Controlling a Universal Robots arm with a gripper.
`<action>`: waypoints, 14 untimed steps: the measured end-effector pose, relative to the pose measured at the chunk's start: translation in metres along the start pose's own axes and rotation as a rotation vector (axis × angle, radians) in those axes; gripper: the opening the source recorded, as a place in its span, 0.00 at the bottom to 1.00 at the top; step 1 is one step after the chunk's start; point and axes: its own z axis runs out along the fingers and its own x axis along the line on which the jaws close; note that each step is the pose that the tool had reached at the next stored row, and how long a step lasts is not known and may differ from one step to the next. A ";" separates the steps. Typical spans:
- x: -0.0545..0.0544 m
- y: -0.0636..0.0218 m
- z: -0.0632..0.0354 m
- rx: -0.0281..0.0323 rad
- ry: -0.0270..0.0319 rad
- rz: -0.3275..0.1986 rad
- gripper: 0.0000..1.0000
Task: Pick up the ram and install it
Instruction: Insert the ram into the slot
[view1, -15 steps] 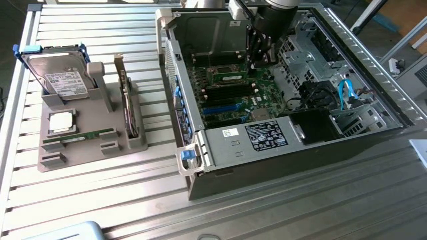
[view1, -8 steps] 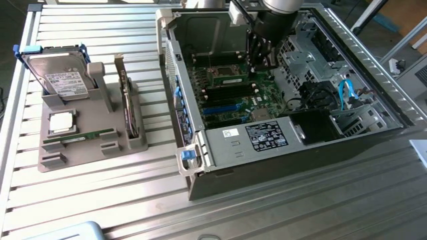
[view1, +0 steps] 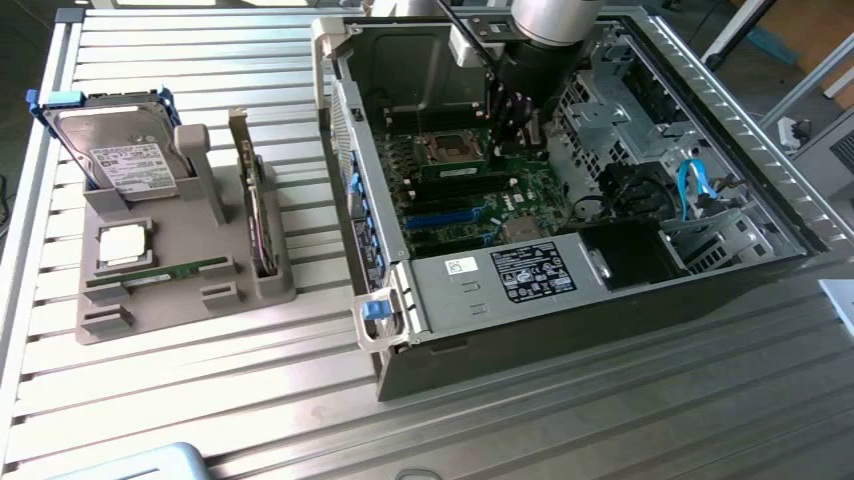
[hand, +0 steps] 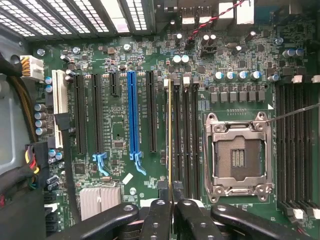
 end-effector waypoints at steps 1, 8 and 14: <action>0.000 0.0001 0.0014 0.0000 -0.0001 0.000 0.12; 0.000 0.0002 0.0041 0.0000 0.0001 -0.001 0.12; 0.000 -0.0004 0.0042 -0.0036 0.0001 -0.003 0.12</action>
